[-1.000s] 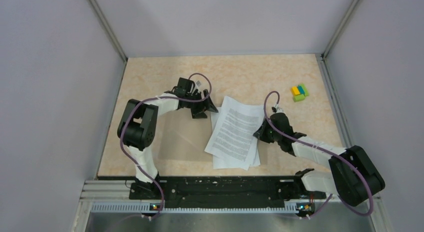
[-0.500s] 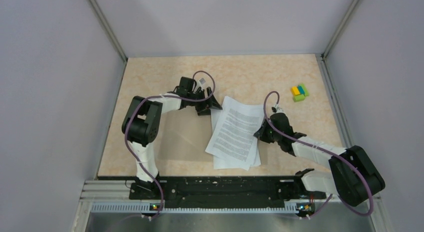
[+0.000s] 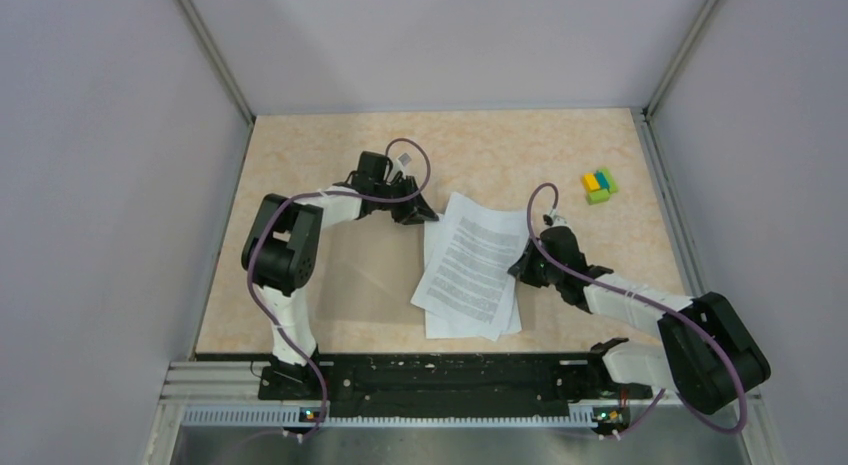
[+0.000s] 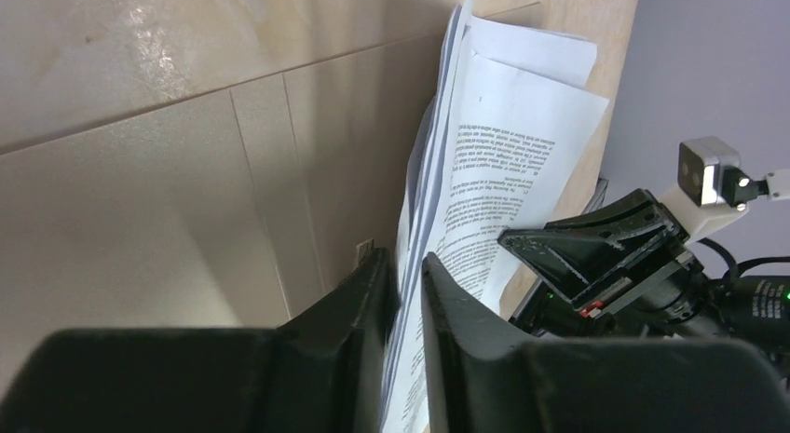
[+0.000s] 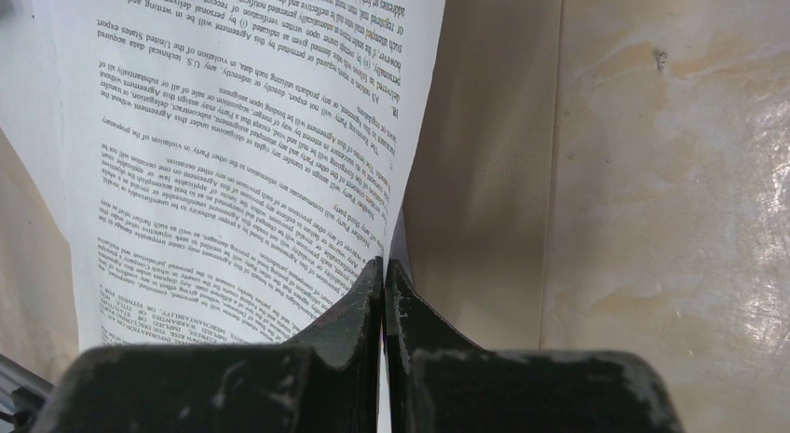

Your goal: Put the files into the folder

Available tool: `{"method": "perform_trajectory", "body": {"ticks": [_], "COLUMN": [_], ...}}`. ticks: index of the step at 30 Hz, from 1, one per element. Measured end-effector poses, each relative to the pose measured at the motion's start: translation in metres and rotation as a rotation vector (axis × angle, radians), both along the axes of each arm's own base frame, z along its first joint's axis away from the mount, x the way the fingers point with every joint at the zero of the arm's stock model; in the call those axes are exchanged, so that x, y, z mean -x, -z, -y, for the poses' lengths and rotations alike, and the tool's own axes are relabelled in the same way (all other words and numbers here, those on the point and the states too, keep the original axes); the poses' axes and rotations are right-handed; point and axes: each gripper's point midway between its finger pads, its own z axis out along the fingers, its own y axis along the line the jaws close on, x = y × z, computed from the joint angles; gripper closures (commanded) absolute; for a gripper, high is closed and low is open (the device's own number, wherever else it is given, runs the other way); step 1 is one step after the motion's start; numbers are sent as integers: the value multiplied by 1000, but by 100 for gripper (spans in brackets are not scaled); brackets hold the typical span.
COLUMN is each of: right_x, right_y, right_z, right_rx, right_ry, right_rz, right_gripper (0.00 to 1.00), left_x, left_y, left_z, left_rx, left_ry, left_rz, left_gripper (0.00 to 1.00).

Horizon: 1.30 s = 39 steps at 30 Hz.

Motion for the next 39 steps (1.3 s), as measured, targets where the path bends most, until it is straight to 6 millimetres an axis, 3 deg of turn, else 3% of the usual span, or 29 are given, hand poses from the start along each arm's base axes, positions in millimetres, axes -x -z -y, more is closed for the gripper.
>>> {"method": "perform_trajectory", "body": {"ticks": [3, 10, 16, 25, 30, 39], "right_x": [1, 4, 5, 22, 18, -2], "right_y": [0, -7, -19, -9, -8, -13], "right_z": [1, -3, -17, -18, -8, -9], "right_rx": [6, 41, 99, 245, 311, 367], "right_ry": [-5, -63, -152, -241, -225, -215], "right_rz": [1, 30, 89, 103, 122, 176], "right_gripper": [100, 100, 100, 100, 100, 100], "left_x": [0, -7, -16, -22, -21, -18], "left_y": [-1, -7, -17, -21, -10, -6], "left_z": [0, -1, 0, 7, 7, 4], "left_rx": [-1, -43, -85, -132, -162, -185], "left_ry": [1, -3, 3, 35, 55, 83], "left_rz": [0, 13, 49, 82, 65, 60], "left_gripper": [100, 100, 100, 100, 100, 100]}}
